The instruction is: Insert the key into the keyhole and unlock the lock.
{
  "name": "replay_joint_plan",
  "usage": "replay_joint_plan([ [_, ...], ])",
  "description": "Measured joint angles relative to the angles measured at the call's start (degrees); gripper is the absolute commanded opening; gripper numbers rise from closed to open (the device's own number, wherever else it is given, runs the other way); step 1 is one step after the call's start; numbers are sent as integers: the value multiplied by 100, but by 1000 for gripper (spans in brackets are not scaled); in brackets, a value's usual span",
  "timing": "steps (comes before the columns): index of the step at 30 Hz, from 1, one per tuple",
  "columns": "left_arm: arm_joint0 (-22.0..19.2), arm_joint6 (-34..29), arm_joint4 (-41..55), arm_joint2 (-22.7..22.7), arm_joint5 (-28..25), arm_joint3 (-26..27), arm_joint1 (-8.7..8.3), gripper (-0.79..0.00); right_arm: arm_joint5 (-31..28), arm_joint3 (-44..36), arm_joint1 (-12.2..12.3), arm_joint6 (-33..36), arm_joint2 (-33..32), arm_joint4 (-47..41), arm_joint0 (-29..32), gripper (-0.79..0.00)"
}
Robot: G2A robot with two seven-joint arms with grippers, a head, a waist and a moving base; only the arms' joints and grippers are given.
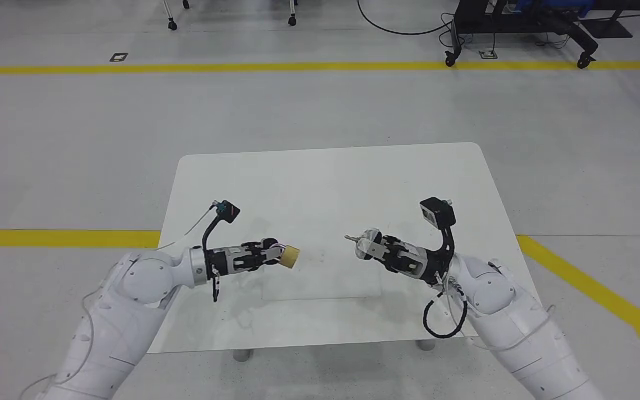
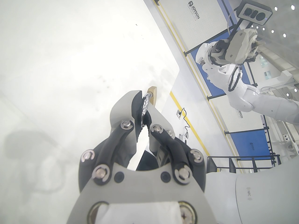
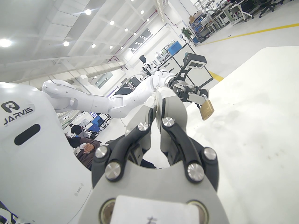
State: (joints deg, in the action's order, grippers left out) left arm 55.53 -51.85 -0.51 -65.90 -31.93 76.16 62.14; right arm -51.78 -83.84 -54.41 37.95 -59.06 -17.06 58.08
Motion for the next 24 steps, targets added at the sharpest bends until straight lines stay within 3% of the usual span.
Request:
replay_joint_plan([
  [4,-185,-91,994,208,447,-135,99,-785,311,-69,-26,-212,-9,-51,61,-785],
  [12,-1175,-1137,3008,875,837,-1231,425,-785,691,72,-114,-525,-21,-609,5,-785],
  [19,-1141,-1026,2917,850,824,-1208,419,-785,689,70,-112,-522,-20,-562,7,-785],
  [24,-736,-159,2437,740,489,-597,390,-785,1318,74,-202,-995,35,-758,-62,-785],
])
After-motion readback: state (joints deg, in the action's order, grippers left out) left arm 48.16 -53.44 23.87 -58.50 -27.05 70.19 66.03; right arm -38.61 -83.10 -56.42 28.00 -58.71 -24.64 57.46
